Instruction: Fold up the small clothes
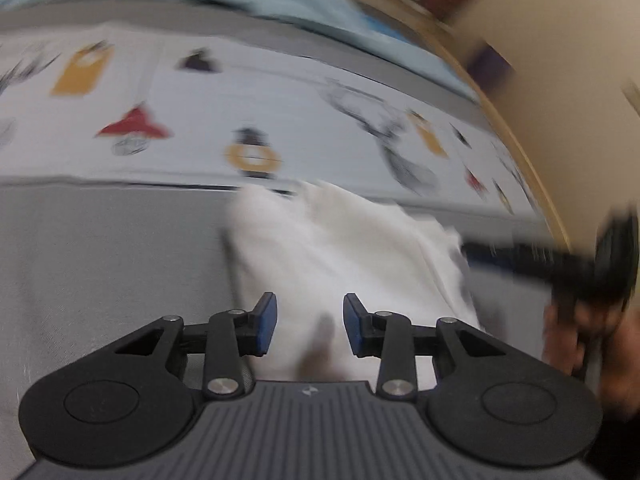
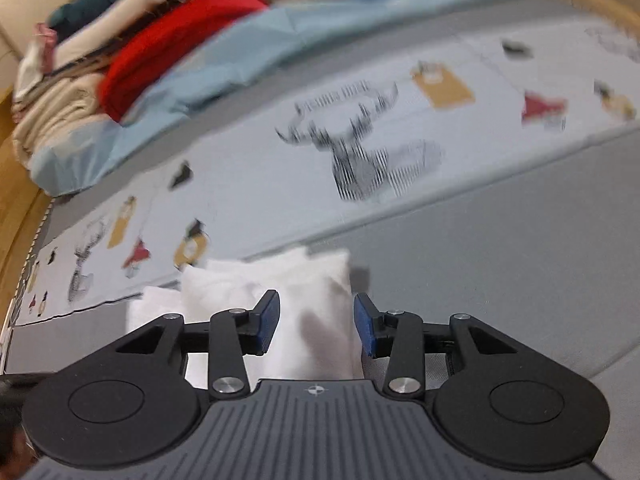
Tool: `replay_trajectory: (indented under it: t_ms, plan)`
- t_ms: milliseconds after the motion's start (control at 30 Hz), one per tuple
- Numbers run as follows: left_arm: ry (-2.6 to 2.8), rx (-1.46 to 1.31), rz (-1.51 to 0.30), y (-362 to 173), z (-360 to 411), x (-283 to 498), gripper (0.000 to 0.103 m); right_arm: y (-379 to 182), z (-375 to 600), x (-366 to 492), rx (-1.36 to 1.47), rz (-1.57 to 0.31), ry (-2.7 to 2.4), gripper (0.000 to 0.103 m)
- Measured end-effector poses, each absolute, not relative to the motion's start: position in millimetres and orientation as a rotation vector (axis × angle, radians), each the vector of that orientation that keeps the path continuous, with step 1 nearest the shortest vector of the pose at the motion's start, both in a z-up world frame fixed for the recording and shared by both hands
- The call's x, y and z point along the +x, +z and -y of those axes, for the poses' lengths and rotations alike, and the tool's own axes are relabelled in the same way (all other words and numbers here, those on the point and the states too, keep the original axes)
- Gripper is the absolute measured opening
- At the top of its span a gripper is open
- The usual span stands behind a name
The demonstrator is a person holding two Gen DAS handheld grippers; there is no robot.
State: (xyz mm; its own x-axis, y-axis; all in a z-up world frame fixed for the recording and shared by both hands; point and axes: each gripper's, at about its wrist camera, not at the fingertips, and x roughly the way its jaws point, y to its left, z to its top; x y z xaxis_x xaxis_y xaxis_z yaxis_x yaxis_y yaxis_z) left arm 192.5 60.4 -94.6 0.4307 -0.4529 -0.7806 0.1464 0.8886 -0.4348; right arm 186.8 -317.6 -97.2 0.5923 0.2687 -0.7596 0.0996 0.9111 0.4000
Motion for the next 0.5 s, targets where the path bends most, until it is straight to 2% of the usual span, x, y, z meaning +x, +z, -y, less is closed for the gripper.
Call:
replay_trajectory:
  t_ms: [133, 167, 200, 267, 400, 433, 467, 500]
  plan:
    - [-0.323, -0.427, -1.113, -112.0, -75.8, 218.0, 0.039, -116.4, 311.3, 197.4, 0.477, -0.97, 0.131, 0.043]
    - [-0.333, -0.45, -1.129, -116.8, -75.9, 222.7, 0.04, -118.5, 308.5, 199.5, 0.475, -0.974, 0.15, 0.04]
    - [-0.337, -0.46, -1.145, -121.6, -74.2, 227.0, 0.041, -118.5, 305.8, 201.2, 0.457, -0.967, 0.156, 0.025]
    - [-0.323, -0.461, -1.163, -129.4, -71.4, 232.6, 0.043, -116.6, 307.2, 203.7, 0.454, -0.941, 0.141, 0.004]
    - [-0.315, -0.509, -1.196, -148.0, -61.0, 245.9, 0.043, -113.8, 320.0, 202.1, 0.491, -0.894, 0.074, 0.004]
    - [-0.323, -0.509, -1.194, -149.8, -58.6, 248.0, 0.041, -116.9, 321.2, 202.5, 0.473, -0.911, 0.047, 0.004]
    - [-0.329, -0.49, -1.18, -149.6, -55.4, 249.3, 0.026, -121.5, 323.0, 202.8, 0.478, -0.932, 0.02, 0.004]
    - [-0.336, -0.455, -1.161, -146.5, -51.4, 248.7, 0.017, -125.3, 325.5, 202.7, 0.49, -0.948, 0.0, 0.004]
